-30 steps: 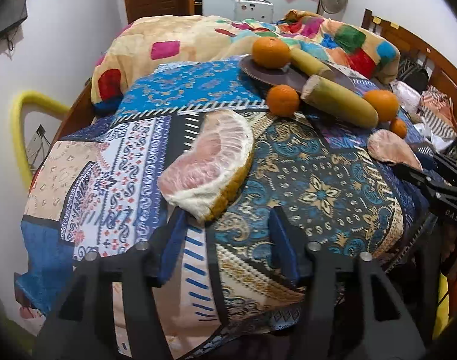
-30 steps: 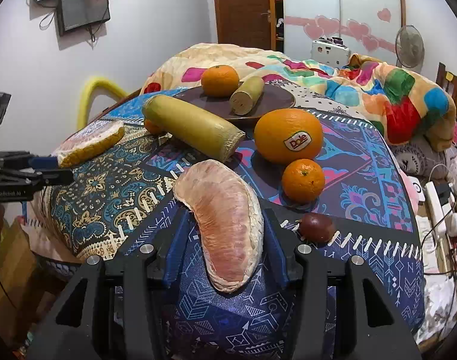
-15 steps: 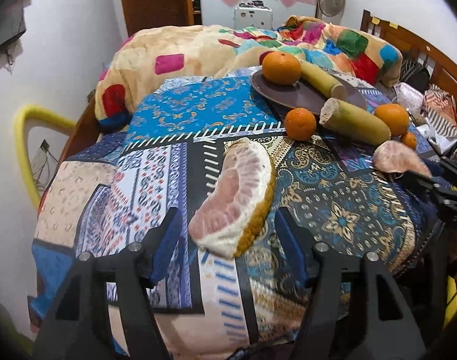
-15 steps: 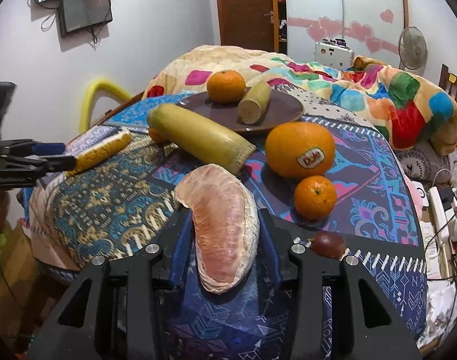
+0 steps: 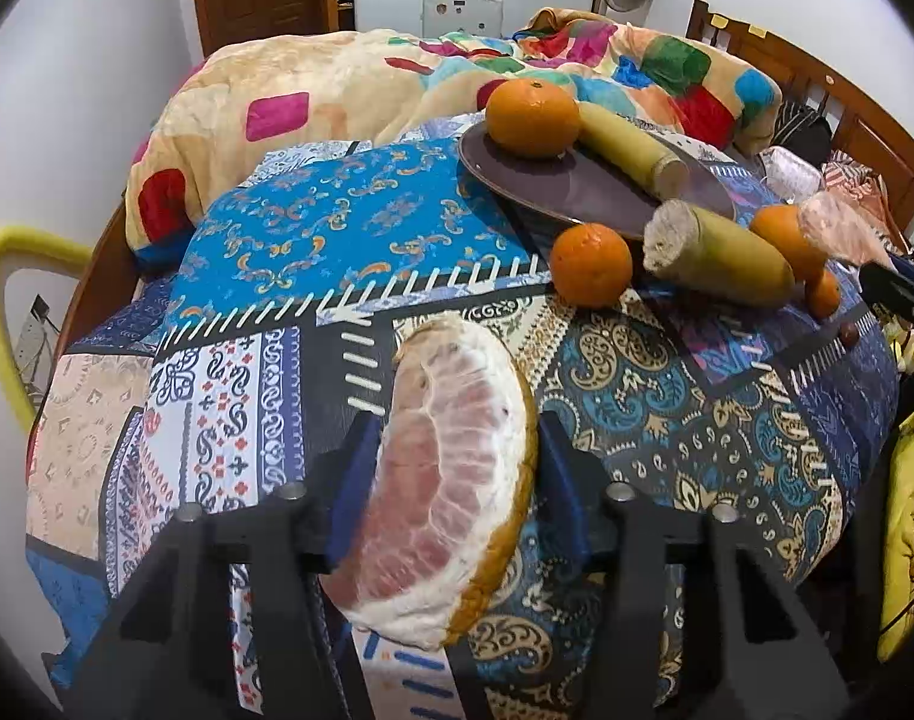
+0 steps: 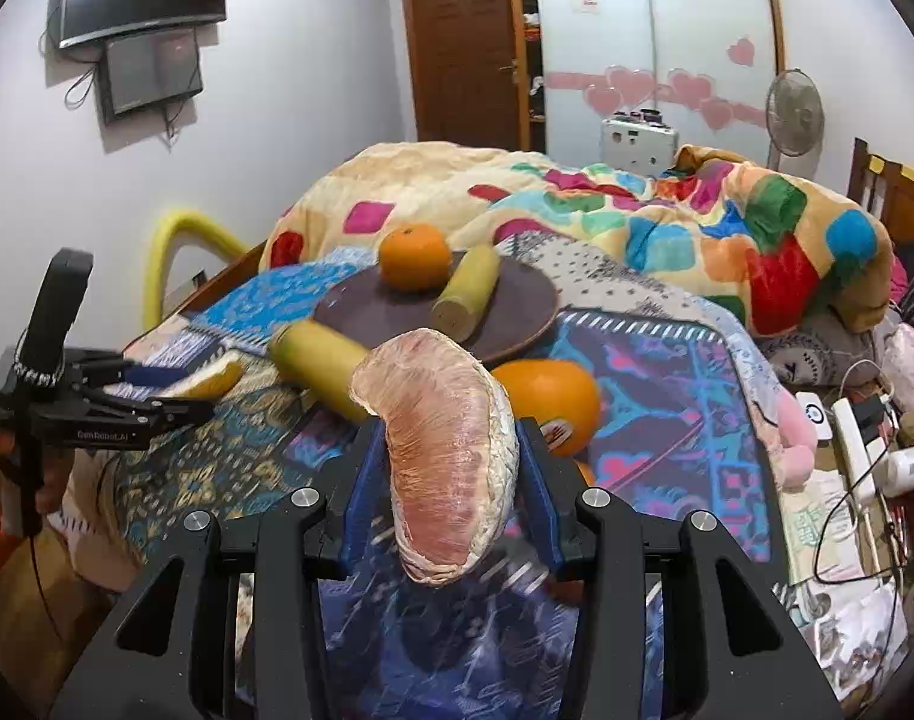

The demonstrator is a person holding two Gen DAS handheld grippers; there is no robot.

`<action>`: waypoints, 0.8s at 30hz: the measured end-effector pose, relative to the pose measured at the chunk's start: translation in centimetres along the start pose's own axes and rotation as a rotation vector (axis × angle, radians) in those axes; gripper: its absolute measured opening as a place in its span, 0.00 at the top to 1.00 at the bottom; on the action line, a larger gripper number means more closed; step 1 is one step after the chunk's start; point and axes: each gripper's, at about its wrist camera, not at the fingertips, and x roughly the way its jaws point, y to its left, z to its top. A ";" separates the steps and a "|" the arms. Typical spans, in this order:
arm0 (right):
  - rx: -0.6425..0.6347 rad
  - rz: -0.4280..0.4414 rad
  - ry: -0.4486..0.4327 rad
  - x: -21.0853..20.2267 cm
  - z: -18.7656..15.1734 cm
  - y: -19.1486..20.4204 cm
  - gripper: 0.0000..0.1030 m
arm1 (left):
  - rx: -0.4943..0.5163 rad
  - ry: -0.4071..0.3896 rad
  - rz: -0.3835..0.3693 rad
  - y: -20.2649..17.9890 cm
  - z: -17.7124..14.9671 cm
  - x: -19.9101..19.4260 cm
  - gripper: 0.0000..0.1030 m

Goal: Organize fruits
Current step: 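Grasp another pomelo segment with left gripper while right gripper holds its segment, then carry both pomelo segments to the plate and open both grippers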

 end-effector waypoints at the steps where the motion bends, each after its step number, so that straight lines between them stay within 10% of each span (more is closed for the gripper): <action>1: 0.004 -0.005 -0.004 0.0 0.1 -0.1 0.61 | -0.002 0.000 -0.002 0.0 0.0 0.0 0.50; 24: 0.028 -0.059 -0.112 -1.2 4.1 -1.6 0.61 | 0.048 -0.218 0.062 -2.9 5.4 -5.1 0.52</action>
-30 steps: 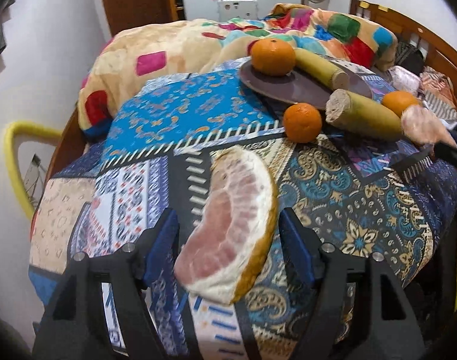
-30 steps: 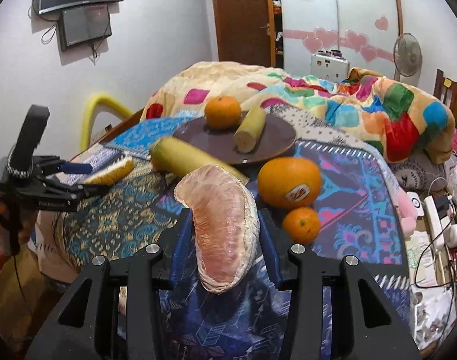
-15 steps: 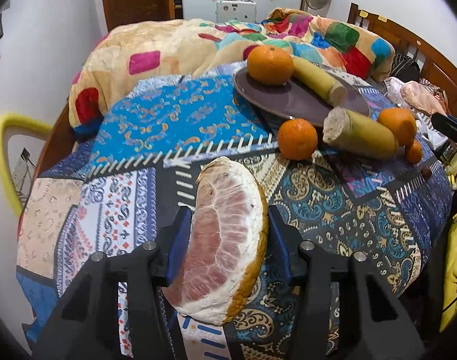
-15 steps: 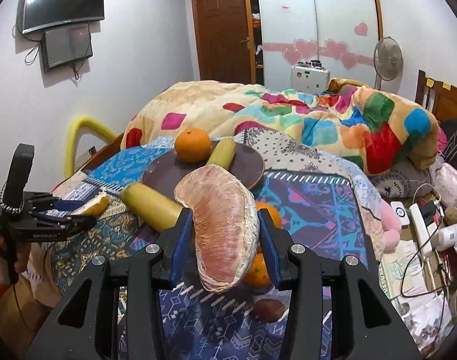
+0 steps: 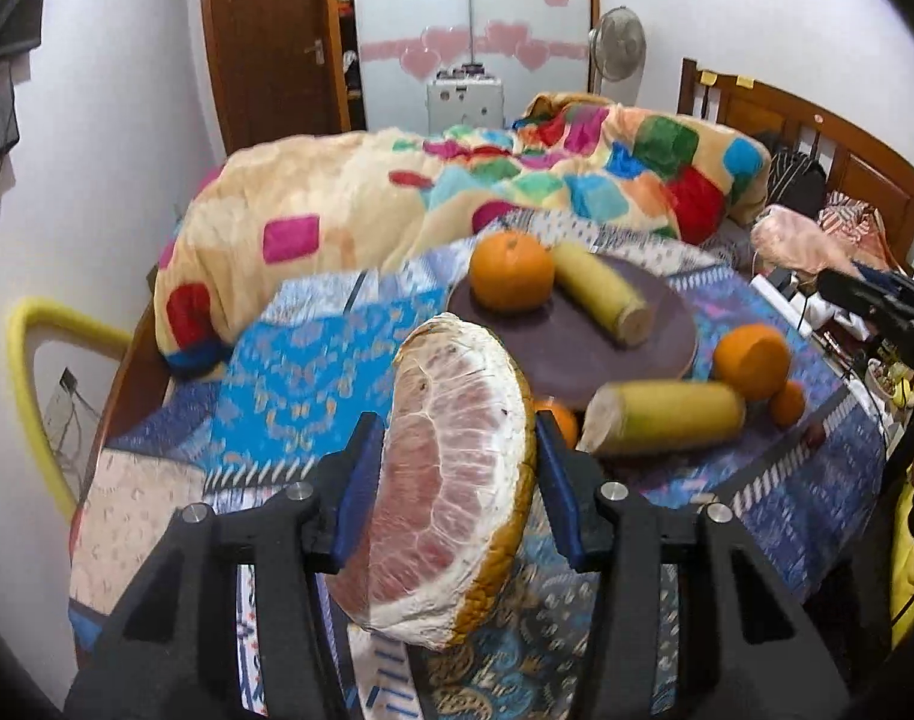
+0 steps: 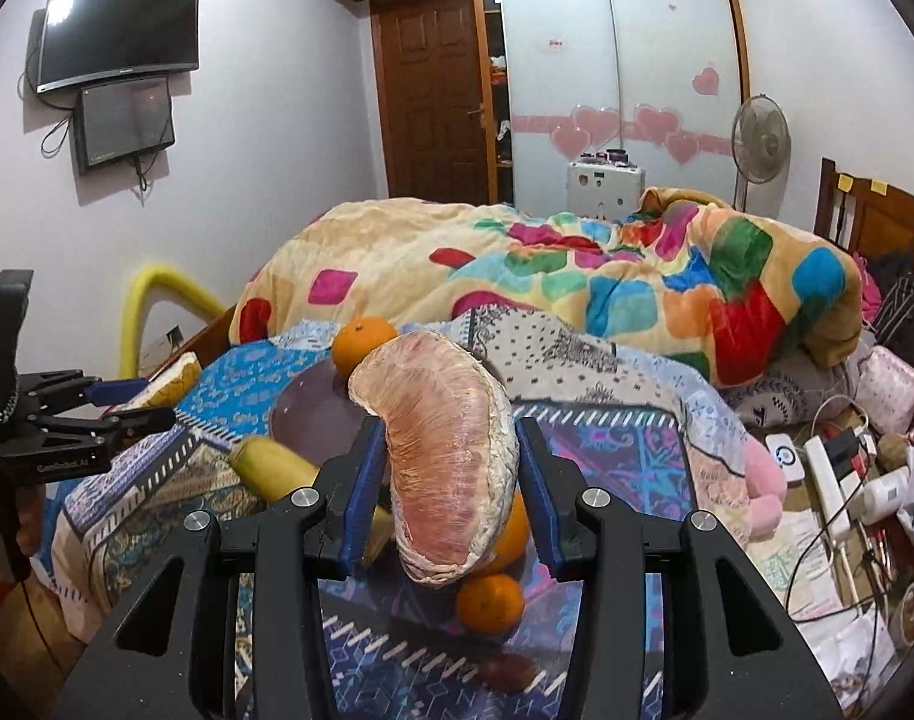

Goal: Organize fruits
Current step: 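Carry both pomelo segments to the plate and open both grippers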

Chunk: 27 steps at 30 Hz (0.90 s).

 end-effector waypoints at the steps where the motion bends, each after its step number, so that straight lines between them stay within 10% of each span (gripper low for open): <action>1: -0.003 -0.004 -0.006 0.1 0.3 0.0 0.61 | 0.005 -0.008 -0.002 -0.2 0.4 0.0 0.52; 27: -0.079 -0.018 0.120 9.5 5.1 -0.9 0.61 | 0.034 -0.016 -0.024 -3.4 8.3 8.4 0.52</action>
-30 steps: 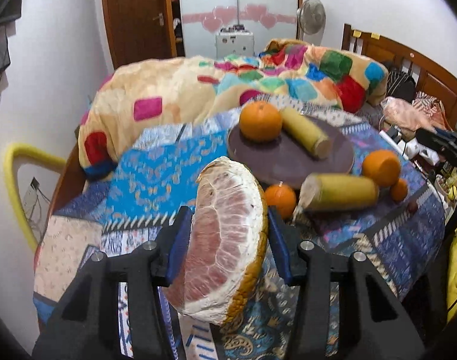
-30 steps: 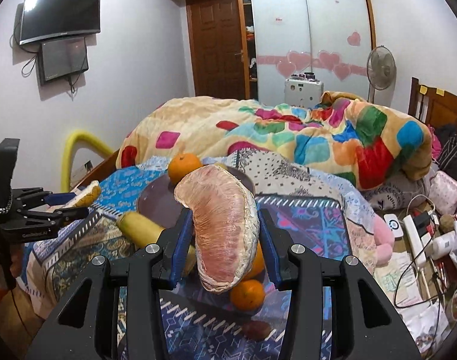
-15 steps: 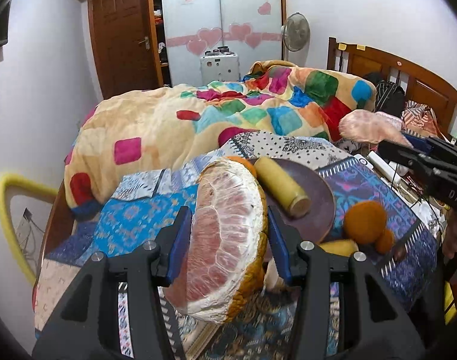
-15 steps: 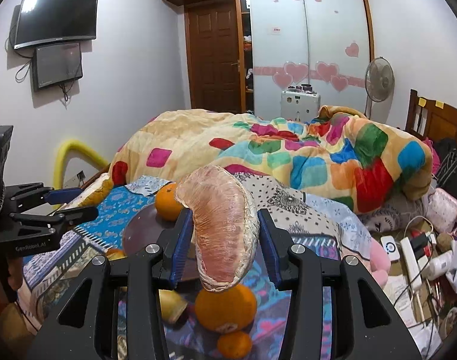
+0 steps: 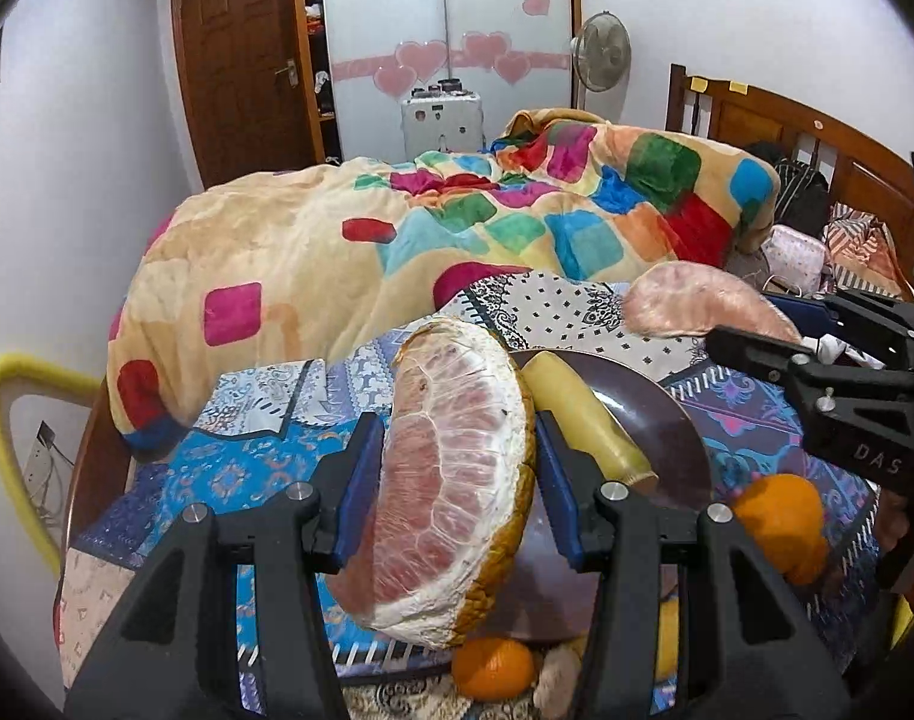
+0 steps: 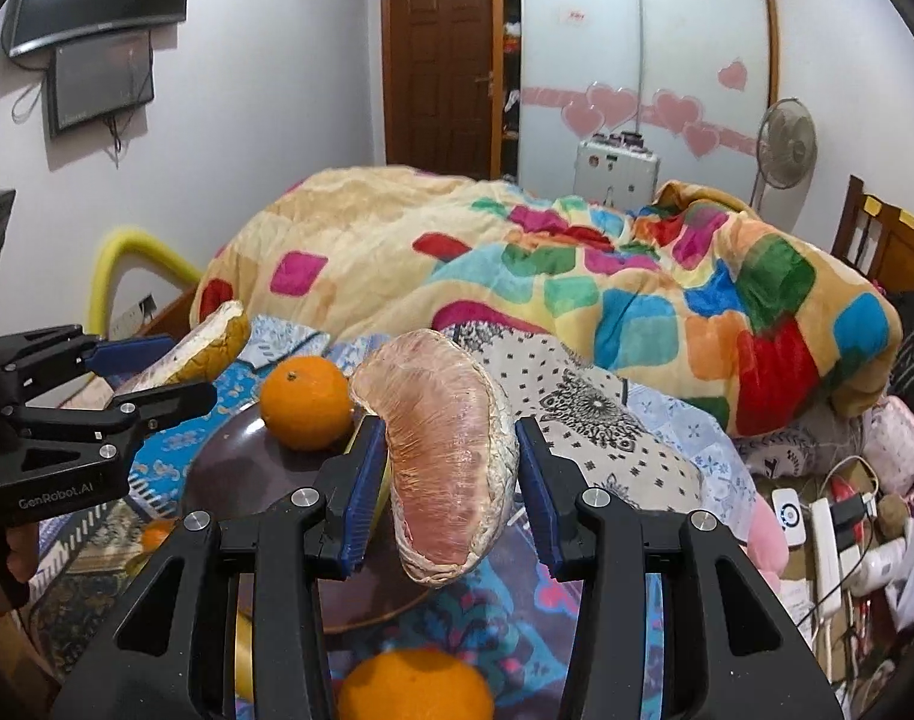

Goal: Organize fruits
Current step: 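Carry both pomelo segments to the plate and open both grippers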

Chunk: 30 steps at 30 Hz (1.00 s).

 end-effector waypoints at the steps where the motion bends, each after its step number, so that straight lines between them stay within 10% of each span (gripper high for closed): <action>1: -0.008 0.000 0.013 0.4 0.1 0.1 0.61 | 0.003 0.007 -0.002 0.0 0.1 0.5 0.52; 30: -0.036 0.071 0.201 5.0 0.6 0.2 0.57 | 0.004 0.045 -0.011 -0.2 0.3 3.3 0.51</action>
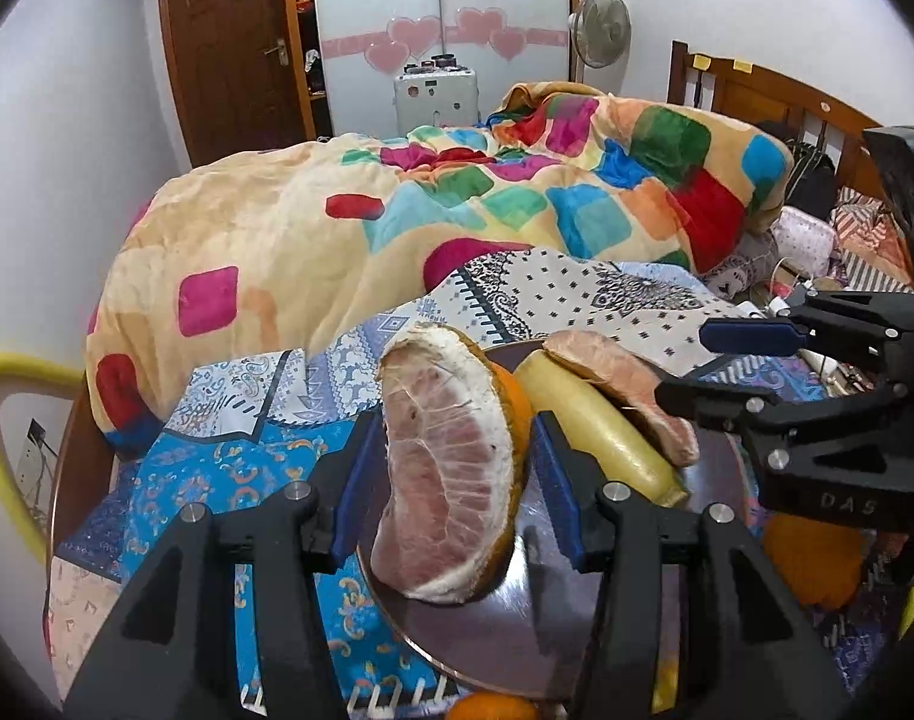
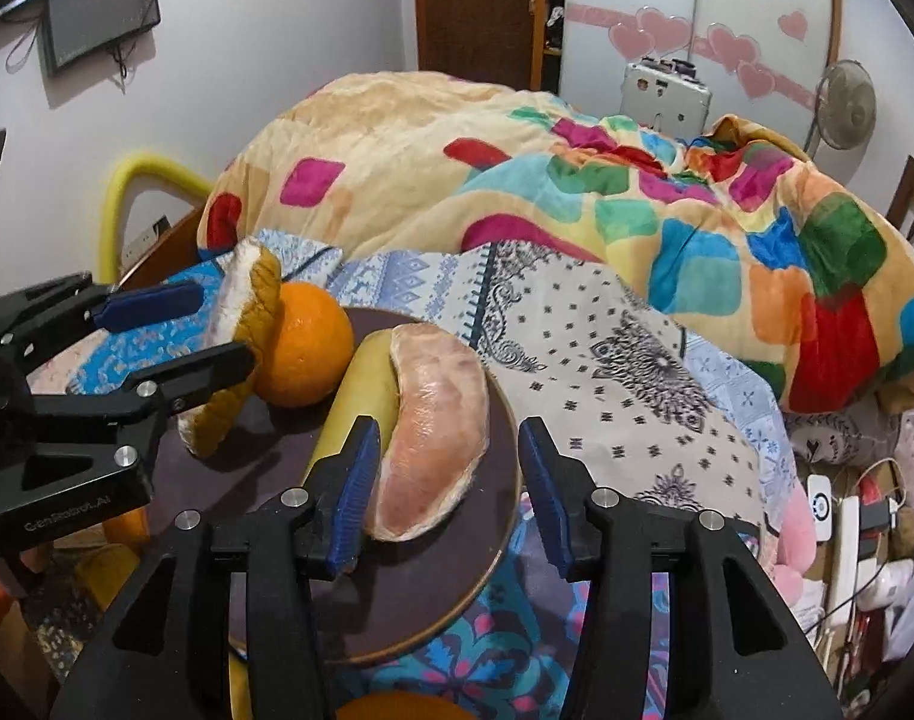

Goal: Organize fruits
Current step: 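Carry both pomelo segments to the plate and open both grippers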

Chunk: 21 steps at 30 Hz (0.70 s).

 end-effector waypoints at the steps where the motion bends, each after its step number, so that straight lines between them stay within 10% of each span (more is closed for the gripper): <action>1: 0.001 0.001 -0.012 -0.6 -0.1 0.0 0.57 | -0.001 -0.003 0.000 0.0 -0.1 -0.4 0.50; 21: -0.010 -0.017 -0.171 -9.7 -4.7 3.3 0.52 | 0.007 -0.021 0.028 0.7 -6.2 -9.6 0.39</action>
